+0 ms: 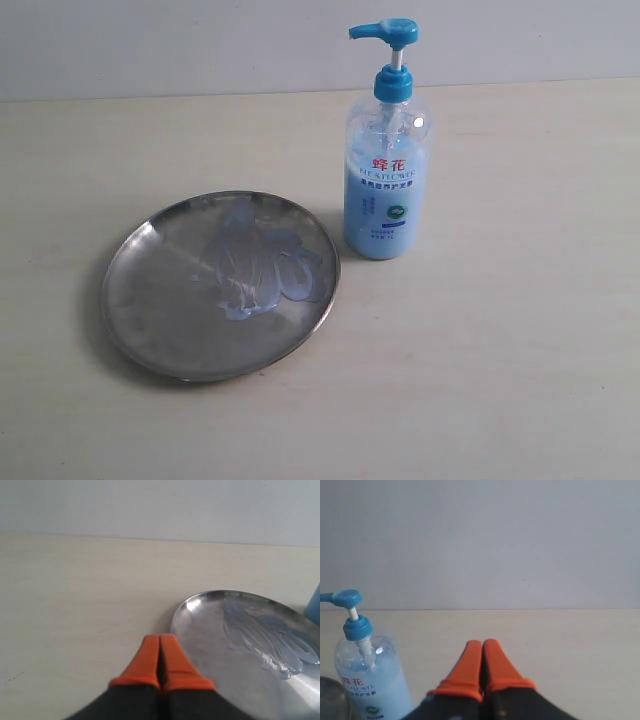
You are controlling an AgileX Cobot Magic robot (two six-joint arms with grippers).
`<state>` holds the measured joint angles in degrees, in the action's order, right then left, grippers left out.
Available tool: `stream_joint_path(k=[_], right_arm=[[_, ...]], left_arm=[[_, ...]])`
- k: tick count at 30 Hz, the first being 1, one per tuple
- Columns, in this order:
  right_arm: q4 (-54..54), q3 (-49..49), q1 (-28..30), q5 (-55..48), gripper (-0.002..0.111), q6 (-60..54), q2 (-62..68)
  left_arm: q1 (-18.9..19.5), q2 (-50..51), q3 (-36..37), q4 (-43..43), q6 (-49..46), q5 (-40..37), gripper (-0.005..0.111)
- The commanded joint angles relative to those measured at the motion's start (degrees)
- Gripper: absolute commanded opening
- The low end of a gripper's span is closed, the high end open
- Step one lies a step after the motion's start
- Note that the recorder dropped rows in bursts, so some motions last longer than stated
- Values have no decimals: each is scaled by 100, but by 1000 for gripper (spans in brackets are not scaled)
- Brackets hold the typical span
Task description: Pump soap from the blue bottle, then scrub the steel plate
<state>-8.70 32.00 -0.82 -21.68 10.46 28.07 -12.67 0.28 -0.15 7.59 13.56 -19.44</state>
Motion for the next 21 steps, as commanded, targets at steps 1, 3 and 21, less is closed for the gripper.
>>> stream_joint_path(k=[1,3,21], right_arm=[[-32,374,19,45,0,16,515],[-32,505,19,45,0,16,733],[454,771,19,291,0,15,1274]], left_arm=[[15,-28,15,-10,13,28,0],[15,-28,15,-10,13,28,0],[15,-28,15,-10,13,28,0]])
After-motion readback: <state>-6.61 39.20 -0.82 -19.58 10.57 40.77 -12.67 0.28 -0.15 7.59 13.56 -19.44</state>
